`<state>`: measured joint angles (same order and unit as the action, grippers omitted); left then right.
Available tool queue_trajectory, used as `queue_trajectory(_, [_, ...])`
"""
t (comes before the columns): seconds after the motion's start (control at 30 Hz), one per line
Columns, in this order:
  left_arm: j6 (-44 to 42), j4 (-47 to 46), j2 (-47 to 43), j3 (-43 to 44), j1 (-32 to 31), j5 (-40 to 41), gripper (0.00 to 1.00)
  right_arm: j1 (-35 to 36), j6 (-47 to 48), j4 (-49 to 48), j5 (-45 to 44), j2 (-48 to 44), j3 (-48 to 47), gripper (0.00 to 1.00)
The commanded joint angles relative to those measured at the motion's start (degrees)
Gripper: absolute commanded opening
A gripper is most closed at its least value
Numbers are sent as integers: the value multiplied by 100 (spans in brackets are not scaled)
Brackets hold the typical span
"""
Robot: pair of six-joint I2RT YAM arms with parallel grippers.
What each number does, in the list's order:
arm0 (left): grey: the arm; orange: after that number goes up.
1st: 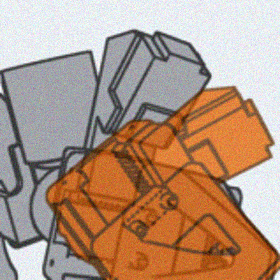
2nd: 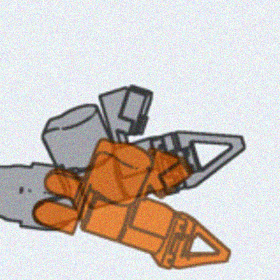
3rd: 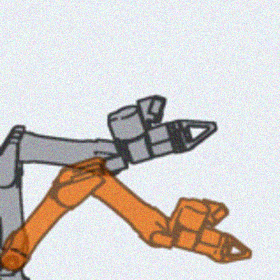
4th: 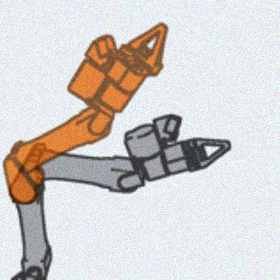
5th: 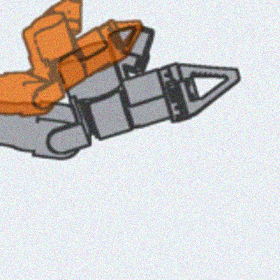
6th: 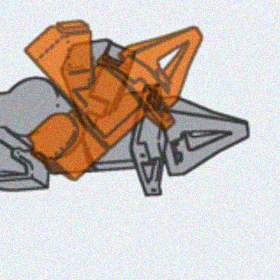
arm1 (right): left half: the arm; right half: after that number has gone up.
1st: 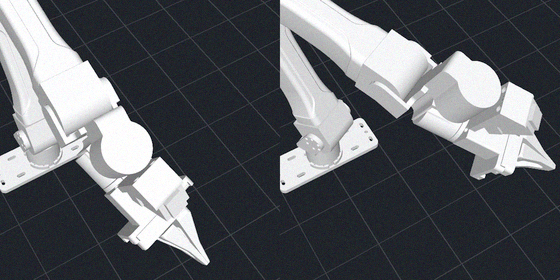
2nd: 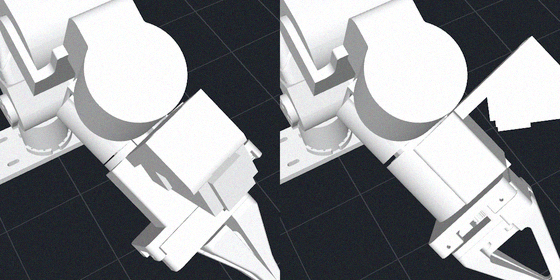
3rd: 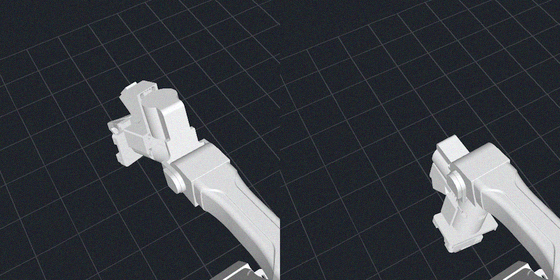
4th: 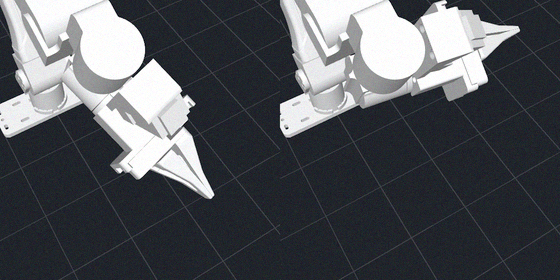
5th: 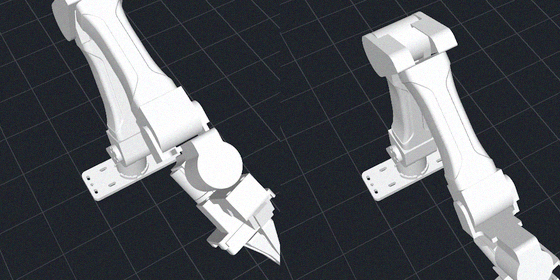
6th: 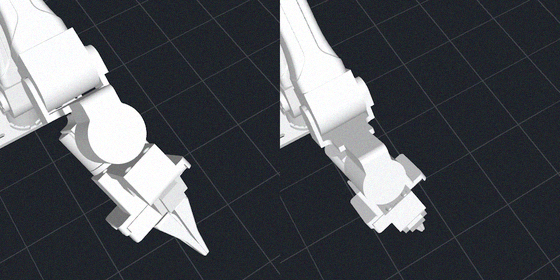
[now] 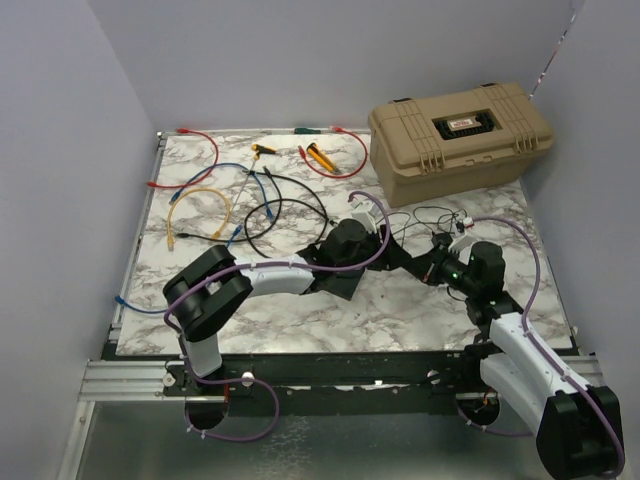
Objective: Insert the plug into the switch port
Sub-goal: Pick up the plug from the center of the board.
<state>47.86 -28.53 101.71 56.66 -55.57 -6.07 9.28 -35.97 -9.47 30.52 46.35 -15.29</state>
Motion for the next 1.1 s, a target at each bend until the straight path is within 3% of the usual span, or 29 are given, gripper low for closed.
queue_trajectory(0.0, [110, -283, 66, -121, -50, 58, 46, 28, -8, -437, 79, -64, 93, 0])
queue_trajectory(0.2, [194, -400, 270, -34, -110, -96, 37, 25, -95, -664, 77, -46, 187, 0])
queue_trajectory(0.5, [639, -847, 230, -422, -104, 301, 35, 30, -231, -978, 61, -63, 354, 0])
queue_trajectory(0.67, [1056, -1268, 316, -584, 35, 197, 35, 30, -244, -1009, 34, -39, 398, 0])
queue_trajectory(1.07, [1100, -1331, 532, -496, 55, 21, 31, 28, -288, -1257, 117, 48, 487, 0])
